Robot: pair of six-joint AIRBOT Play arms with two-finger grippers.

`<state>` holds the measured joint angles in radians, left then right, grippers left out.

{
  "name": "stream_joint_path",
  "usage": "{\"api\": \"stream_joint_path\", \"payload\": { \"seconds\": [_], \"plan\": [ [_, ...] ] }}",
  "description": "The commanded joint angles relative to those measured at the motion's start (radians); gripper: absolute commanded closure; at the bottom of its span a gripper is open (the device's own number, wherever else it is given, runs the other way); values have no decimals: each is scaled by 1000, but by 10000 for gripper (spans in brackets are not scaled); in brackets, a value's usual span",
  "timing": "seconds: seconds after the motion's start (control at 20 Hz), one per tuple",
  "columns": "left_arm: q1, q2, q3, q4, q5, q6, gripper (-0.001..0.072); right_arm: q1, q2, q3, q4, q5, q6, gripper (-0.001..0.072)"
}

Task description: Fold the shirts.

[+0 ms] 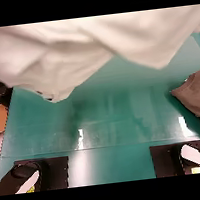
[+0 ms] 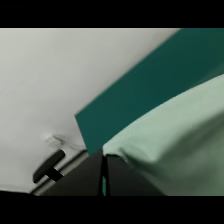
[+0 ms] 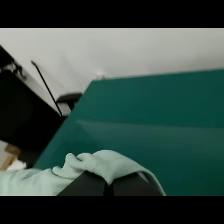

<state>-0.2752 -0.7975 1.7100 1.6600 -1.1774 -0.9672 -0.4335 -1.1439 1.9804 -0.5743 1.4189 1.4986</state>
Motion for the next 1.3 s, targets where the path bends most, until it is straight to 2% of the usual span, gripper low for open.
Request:
{"api": "stream_joint_path", "payload": {
  "seconds": [0.0,0.15,0.3,0.4,0.55,0.6,0.65,0.7,0.8,0.85,0.9,0.95,1.05,1.25],
  "plan": [
    [0,-49,-235,-64,-9,7,685,240,-82,-150,-345,74,4,699],
    [0,-113,-498,-92,91,8,685,386,-132,-441,-450,3,0,700],
    [0,-192,-702,-119,287,8,685,423,-222,-669,-448,-146,0,699],
    [0,-263,-784,-141,389,7,685,410,-304,-735,-445,-197,-2,699],
    [0,-376,-818,-227,402,7,684,382,-412,-738,-437,-180,-50,694],
    [0,-403,-818,-252,402,6,684,378,-431,-737,-439,-179,-53,579],
    [0,-427,-818,-266,401,6,684,367,-436,-737,-434,-181,-61,239],
    [0,-442,-818,-271,401,6,684,358,-435,-734,-414,-183,-79,48],
    [0,-449,-817,-268,401,7,683,328,-432,-694,-381,-153,-111,44],
    [0,-449,-816,-268,390,5,654,313,-421,-670,-382,-148,-112,44],
    [0,-449,-814,-263,375,-18,316,299,-406,-646,-382,-150,-112,44],
    [0,-444,-814,-237,370,-113,29,282,-386,-620,-382,-153,-111,44],
    [0,-417,-814,-169,327,-258,10,243,-342,-575,-386,-155,-110,45],
    [0,-240,-810,-170,225,-397,9,151,-252,-546,-387,-174,-111,45]
  ]
}}
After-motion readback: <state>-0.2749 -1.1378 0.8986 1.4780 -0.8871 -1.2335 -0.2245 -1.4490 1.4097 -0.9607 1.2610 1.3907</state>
